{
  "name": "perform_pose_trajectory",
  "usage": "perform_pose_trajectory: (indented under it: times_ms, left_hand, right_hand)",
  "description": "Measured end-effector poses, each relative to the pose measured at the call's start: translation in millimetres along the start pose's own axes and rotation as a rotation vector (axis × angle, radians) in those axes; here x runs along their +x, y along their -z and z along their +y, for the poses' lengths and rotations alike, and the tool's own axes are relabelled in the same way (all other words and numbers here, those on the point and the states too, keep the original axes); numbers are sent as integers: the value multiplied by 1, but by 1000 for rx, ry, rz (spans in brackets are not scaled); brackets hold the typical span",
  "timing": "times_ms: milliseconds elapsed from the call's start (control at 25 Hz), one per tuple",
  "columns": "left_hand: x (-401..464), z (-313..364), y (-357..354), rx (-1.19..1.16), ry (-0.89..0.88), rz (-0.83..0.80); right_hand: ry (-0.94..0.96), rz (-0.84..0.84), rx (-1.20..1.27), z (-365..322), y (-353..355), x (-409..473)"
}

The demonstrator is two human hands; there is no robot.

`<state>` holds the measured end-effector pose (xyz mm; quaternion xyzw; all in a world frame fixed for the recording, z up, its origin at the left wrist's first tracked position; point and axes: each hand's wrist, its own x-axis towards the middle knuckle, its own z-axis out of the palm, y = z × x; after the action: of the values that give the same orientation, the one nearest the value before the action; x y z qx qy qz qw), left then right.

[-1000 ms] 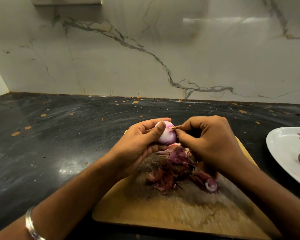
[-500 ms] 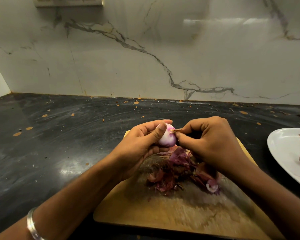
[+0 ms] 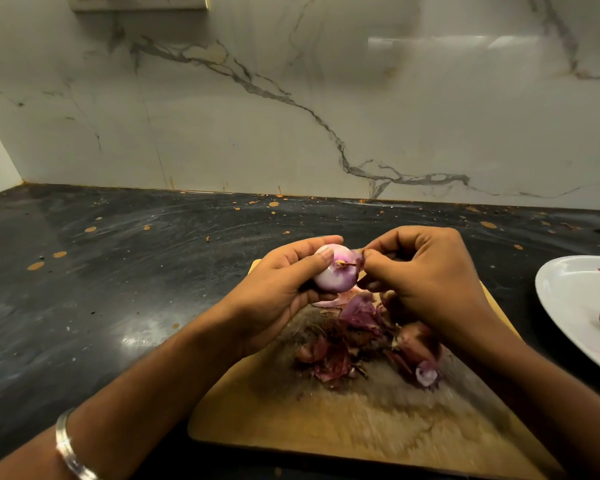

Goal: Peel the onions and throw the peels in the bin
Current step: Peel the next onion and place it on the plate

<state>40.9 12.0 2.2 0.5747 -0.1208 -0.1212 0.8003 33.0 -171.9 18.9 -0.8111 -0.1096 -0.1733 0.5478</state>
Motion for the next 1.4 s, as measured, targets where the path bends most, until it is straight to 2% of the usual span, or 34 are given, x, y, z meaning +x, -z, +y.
perform_pose_trajectory:
  times_ms: [280,480,800,1040,1160,1280,1400]
  left_hand:
    - [1,-1,2,-10,-17,21]
    - [1,-2,2,19,-11,12]
    - [1,3,1,-79,-15,3]
    - [1,4,1,-151,43,20]
    - [2,5,1,-203,42,33]
    - [1,6,1,-241,38,39]
    - [1,5,0,-262,43,48]
  right_hand:
    - [159,-79,-122,-3,1,-5]
    - [209,-17,-126,2,1,-3]
    - [-105,-11,219,-1,1,-2]
    - [-146,20,251,1,1,1]
    - [-152,41,212,3,0,-1]
    - [-47,57,112,0,2,-3]
    - [63,3,-82,-2,3,-4]
